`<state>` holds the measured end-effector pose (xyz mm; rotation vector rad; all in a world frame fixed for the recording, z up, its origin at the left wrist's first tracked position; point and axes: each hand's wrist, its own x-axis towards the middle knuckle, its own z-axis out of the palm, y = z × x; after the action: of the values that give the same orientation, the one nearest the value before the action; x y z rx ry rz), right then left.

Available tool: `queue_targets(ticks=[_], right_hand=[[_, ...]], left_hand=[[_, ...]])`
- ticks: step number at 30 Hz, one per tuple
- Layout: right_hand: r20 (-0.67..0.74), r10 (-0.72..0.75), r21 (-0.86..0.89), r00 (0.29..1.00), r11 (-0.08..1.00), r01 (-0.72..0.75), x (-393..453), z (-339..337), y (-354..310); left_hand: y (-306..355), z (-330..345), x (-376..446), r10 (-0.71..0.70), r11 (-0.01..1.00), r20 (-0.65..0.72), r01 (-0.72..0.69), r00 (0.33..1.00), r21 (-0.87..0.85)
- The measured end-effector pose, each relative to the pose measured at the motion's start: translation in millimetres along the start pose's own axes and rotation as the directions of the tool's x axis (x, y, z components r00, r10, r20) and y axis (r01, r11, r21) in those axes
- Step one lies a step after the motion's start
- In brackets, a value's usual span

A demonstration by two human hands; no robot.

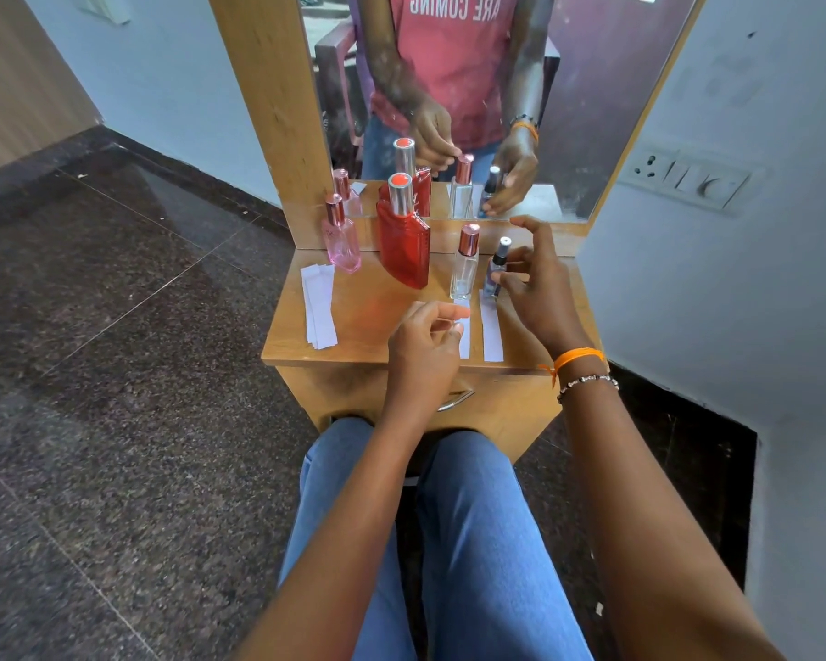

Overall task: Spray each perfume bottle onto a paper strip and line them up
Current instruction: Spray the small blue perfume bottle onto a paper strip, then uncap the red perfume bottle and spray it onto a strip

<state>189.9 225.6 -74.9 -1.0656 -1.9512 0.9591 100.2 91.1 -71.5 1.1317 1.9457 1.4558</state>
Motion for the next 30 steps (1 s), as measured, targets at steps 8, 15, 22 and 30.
queue_targets(ticks=[8,15,22,30], right_hand=[[-0.154,-0.005,0.086,0.988,0.996,0.018,-15,0,-1],[-0.187,-0.081,0.089,0.979,0.991,0.099,-69,55,-25],[0.158,0.044,0.008,0.986,0.999,-0.046,-38,134,-55],[0.157,0.199,0.027,0.967,0.978,-0.206,-26,160,-75]], left_hand=[[-2,-1,-2,-0.017,1.000,0.023,0.017,1.000,0.004],[-19,-42,13,0.009,0.984,-0.222,0.030,0.975,0.175],[-56,-94,22,-0.147,0.857,-0.272,0.260,0.951,0.445],[-71,-96,22,-0.093,0.877,-0.195,0.173,0.976,0.448]])
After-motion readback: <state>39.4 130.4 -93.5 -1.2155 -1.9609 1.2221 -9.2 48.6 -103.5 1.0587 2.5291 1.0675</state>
